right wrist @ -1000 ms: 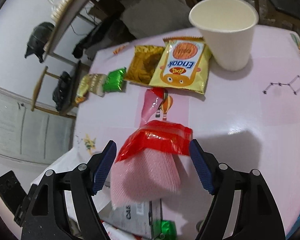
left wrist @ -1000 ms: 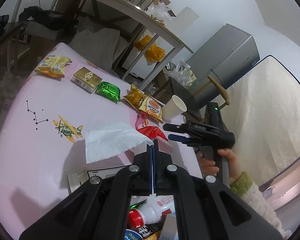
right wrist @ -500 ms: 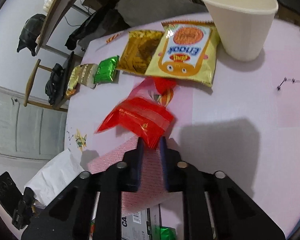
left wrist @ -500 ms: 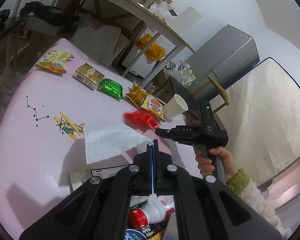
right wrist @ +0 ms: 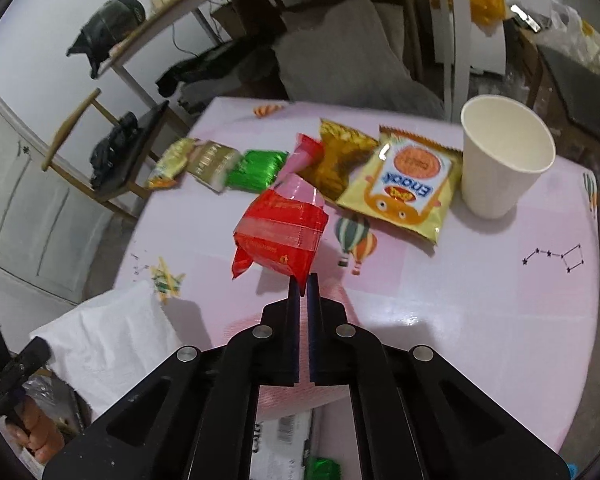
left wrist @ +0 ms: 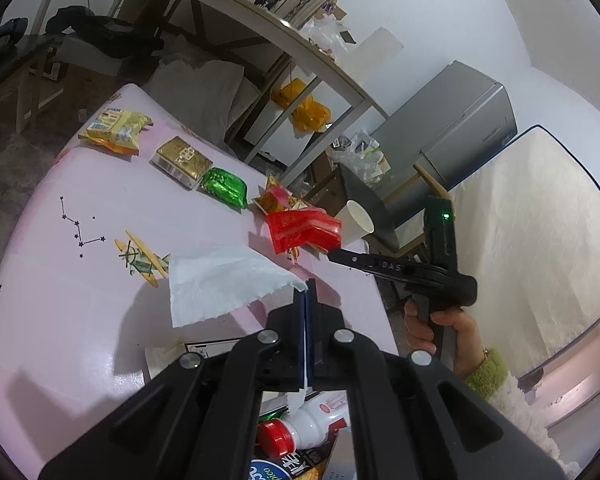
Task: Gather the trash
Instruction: 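Lift the red bag with the right gripper while the left gripper carries the tissue toward the wastebasket, then open the right gripper over the blue wastebasket while the left gripper releases the tissue, then move both grippers back over the table toward the remaining trash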
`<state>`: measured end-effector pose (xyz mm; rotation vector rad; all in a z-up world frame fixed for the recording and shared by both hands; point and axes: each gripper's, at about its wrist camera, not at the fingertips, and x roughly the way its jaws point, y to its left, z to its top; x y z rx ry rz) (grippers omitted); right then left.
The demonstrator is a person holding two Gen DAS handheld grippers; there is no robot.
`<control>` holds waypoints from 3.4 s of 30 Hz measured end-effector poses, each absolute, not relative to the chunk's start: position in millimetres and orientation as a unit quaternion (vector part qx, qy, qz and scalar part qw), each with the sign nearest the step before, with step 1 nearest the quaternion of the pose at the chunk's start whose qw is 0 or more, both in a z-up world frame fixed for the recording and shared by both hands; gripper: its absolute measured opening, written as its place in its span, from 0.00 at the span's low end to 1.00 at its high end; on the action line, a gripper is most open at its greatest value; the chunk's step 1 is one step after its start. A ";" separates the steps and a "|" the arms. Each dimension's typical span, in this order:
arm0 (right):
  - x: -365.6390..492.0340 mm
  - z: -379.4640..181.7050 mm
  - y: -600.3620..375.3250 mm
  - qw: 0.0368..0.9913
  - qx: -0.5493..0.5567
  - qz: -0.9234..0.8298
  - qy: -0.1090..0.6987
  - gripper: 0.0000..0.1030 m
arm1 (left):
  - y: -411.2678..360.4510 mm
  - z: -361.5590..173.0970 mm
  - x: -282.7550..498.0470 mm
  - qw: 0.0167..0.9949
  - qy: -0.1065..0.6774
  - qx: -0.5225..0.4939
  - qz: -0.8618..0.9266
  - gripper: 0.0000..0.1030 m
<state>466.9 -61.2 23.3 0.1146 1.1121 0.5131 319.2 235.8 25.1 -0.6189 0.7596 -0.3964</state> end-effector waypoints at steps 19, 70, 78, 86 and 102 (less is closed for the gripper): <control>307.2 122.5 -184.2 0.862 0.169 0.259 0.401 0.00 | 155.6 113.5 245.0 0.870 0.320 -0.257 -0.272 0.00; -25.6 -263.7 -614.4 0.649 0.626 -0.216 0.374 0.54 | -459.2 -177.8 150.3 0.644 0.650 -0.038 -0.402 0.56; -52.3 -221.8 -609.8 0.697 0.591 -0.232 0.334 0.58 | -404.4 -101.6 152.9 0.691 0.588 -0.058 -0.416 0.56; -68.8 -134.1 -575.1 0.779 0.507 -0.194 0.313 0.65 | -309.1 0.1 122.5 0.746 0.484 -0.021 -0.457 0.70; 87.5 46.9 -384.6 0.866 0.347 0.123 0.339 0.69 | 25.8 85.4 149.6 0.890 0.343 -0.088 -0.286 0.77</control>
